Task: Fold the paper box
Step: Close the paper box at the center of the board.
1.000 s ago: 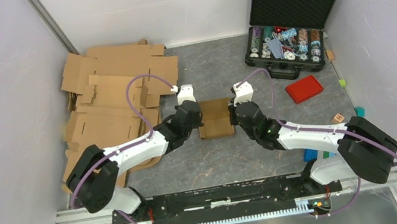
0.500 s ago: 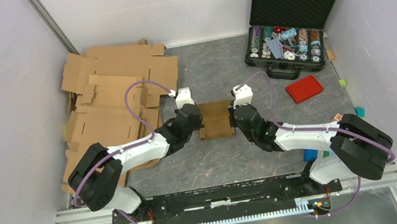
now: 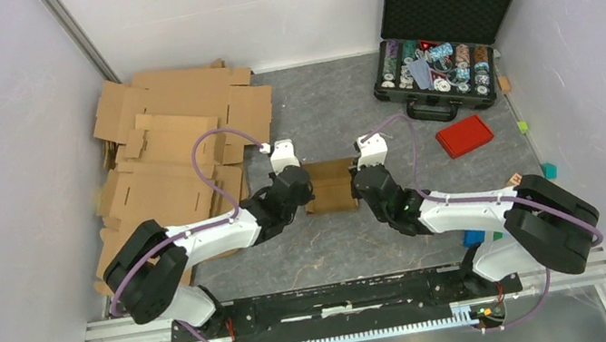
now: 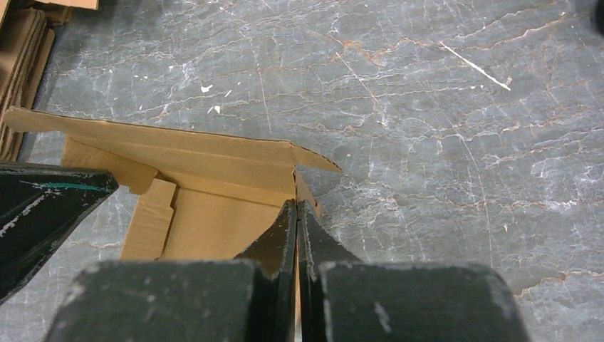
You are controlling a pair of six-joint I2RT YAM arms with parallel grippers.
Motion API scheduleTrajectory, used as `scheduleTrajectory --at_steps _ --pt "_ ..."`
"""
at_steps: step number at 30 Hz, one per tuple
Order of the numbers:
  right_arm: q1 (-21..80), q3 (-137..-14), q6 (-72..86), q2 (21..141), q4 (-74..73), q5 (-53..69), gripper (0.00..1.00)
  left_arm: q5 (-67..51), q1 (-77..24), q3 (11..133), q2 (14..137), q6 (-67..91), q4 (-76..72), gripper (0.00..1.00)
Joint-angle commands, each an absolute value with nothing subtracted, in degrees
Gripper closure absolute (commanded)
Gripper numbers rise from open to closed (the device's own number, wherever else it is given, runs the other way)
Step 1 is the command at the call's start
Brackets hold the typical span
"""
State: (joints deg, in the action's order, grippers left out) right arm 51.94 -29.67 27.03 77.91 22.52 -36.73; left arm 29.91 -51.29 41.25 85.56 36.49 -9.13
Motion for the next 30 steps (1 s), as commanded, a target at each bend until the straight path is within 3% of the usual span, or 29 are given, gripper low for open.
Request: scheduleTrajectory --at_steps 1,12,30 --pt "52.7 -32.9 32.3 77.4 19.3 -38.6 1.00 30.1 -52.2 40.7 84.4 39.5 -8.7 0.98" --pt "52.8 -33.4 40.6 79.4 20.3 -34.6 1.00 30.8 -52.2 42.0 84.2 40.3 -5.7 0.98" --pt "55.8 -29.1 40.6 77.9 17.4 -35.0 1.00 28.8 -52.2 38.7 82.7 40.1 -4.7 0.98"
